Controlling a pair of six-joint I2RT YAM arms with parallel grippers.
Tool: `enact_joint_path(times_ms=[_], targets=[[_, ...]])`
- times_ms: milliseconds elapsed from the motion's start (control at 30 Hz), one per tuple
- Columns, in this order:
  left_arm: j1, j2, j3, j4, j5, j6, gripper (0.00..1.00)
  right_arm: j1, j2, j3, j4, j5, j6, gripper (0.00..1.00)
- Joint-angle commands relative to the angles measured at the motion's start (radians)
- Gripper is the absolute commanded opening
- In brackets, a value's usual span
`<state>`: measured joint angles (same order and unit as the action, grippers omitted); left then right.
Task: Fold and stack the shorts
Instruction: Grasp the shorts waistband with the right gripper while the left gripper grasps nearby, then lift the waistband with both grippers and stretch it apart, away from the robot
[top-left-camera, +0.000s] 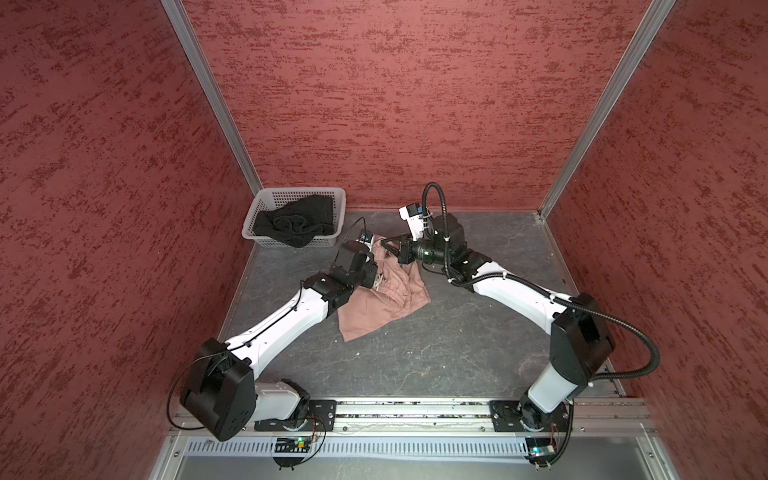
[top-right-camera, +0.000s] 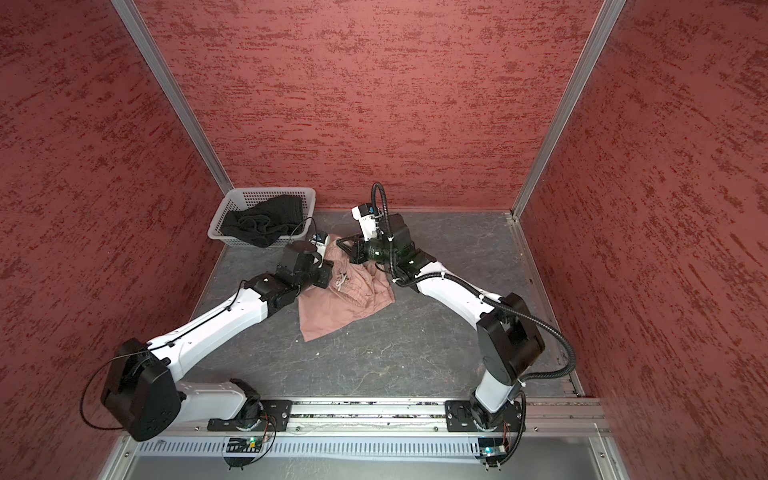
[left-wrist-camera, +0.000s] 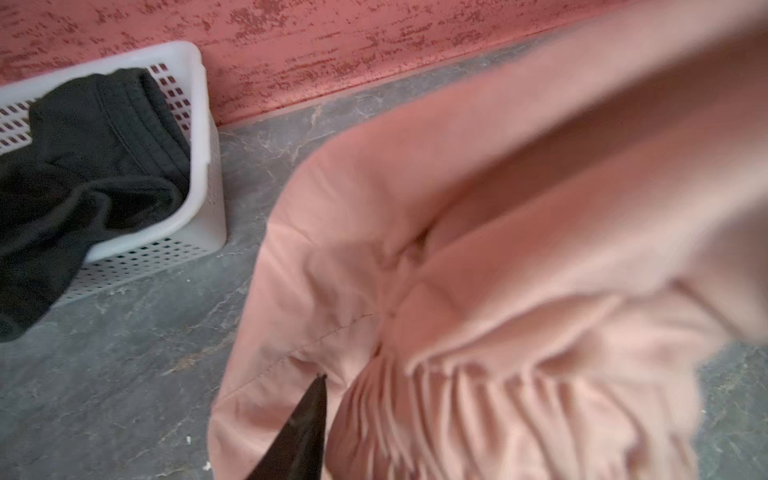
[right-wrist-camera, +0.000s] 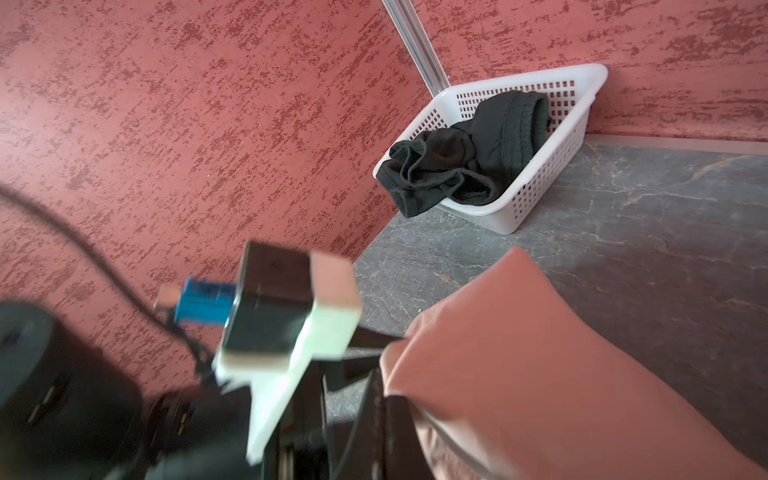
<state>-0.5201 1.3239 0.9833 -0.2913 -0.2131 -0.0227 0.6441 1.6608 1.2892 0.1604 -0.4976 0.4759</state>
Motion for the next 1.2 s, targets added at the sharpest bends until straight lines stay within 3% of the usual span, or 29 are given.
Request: enact_joint_path(times_ms=[0,67,133,167,200,300,400,600,800,900,1167], targets=[[0.009,-0.007,0.083,-0.021,0.137,0.019,0.27,0.000,-0.099,-0.016,-0.009,0.050,-0.044,0.00],[-0.010,0.005,0.141,-0.074,0.267,0.030,0.25,-0.004,-0.139,-0.021,-0.048,0.096,-0.074,0.00],[-0.033,0.035,0.223,-0.151,0.438,0.032,0.37,-0.015,-0.176,-0.015,-0.086,0.153,-0.098,0.00],[-0.047,0.051,0.260,-0.191,0.462,0.024,0.57,-0.023,-0.190,-0.010,-0.100,0.177,-0.104,0.00],[-0.066,0.064,0.297,-0.239,0.450,0.013,0.99,-0.038,-0.202,-0.004,-0.114,0.194,-0.110,0.00],[-0.087,0.051,0.332,-0.342,0.390,-0.011,0.99,-0.073,-0.246,0.009,-0.144,0.234,-0.128,0.00],[-0.083,-0.016,0.256,-0.348,0.352,-0.023,0.99,-0.092,-0.268,0.017,-0.153,0.242,-0.153,0.00],[-0.074,-0.119,-0.009,-0.220,0.475,-0.073,0.99,-0.118,-0.253,0.031,-0.169,0.218,-0.147,0.00],[-0.067,-0.080,-0.229,0.011,0.496,-0.080,0.99,-0.132,-0.236,0.012,-0.135,0.172,-0.109,0.00],[-0.030,0.004,-0.229,0.088,0.466,-0.049,0.99,-0.134,-0.242,0.015,-0.147,0.168,-0.112,0.00],[0.037,0.167,-0.143,0.255,0.538,0.043,0.99,-0.136,-0.308,-0.004,-0.188,0.195,-0.149,0.00]])
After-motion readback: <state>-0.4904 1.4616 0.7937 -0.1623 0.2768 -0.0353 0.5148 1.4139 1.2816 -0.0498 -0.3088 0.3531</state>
